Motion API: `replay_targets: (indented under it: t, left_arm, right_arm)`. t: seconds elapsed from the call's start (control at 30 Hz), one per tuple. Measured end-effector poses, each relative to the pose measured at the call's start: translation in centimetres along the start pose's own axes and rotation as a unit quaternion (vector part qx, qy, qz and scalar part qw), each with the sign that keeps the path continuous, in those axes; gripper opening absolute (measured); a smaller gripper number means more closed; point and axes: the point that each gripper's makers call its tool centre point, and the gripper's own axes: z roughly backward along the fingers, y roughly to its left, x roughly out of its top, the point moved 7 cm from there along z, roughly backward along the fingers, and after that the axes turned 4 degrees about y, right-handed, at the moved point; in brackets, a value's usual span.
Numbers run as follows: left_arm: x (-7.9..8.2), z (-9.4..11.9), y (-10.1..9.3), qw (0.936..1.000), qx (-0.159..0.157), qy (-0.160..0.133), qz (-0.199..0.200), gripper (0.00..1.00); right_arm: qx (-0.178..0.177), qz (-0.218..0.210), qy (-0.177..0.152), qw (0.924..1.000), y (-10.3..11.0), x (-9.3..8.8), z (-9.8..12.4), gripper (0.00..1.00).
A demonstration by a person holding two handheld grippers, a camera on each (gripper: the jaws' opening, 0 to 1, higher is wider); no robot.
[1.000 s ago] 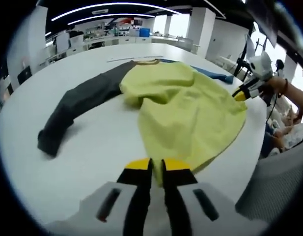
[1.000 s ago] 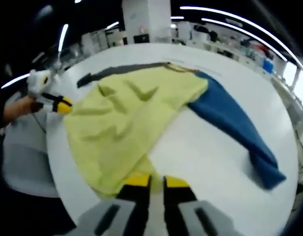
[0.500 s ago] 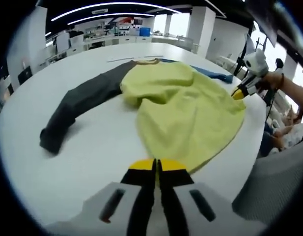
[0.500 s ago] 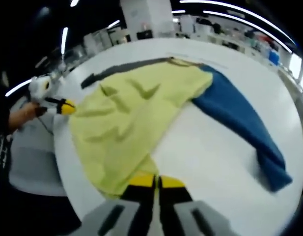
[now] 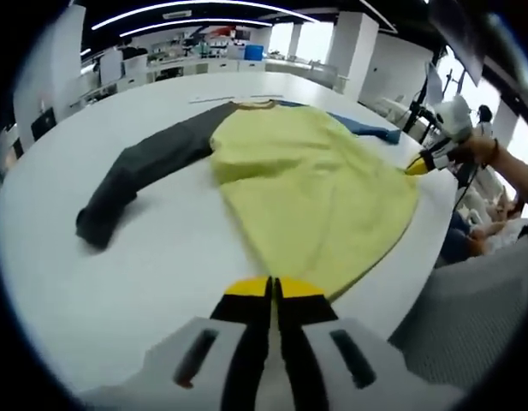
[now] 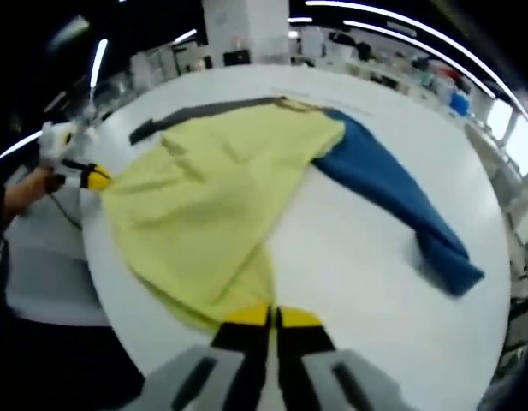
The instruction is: Fold the garment on the visible template until the final outline fits inside the template.
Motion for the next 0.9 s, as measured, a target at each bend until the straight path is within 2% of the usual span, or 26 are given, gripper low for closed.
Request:
replay_targets:
  t: [0.3,0.5,0.77,0.9]
  left_arm:
    - [0.0,0.4,0.0,1.0000,0.002,0.004,-0.001,0.00]
    - [0.2,0.8,0.1,1.0000,0.003,-0.001,-0.003,0.00]
    - [0.1,1.1,-0.1,1.0000,0.004,0.000,-0.003,0.00]
    - [-0.3,1.0,0.0,1.0000,0.005,0.006,-0.003,0.00]
  right_arm:
    - [-0.046,-0.054,-0.037,0.9968,0.6,-0.9,1.3,0.00]
    - [-0.075,-0.096,-0.059,0.9909,0.9,-1.6,2.2,0.00]
    - [-0.114,-0.128,-0.075,0.9824,1.9,-2.4,3.3,0.00]
    - [-0.135,-0.132,-0.070,0.9796,2.9,-3.1,3.4,0.00]
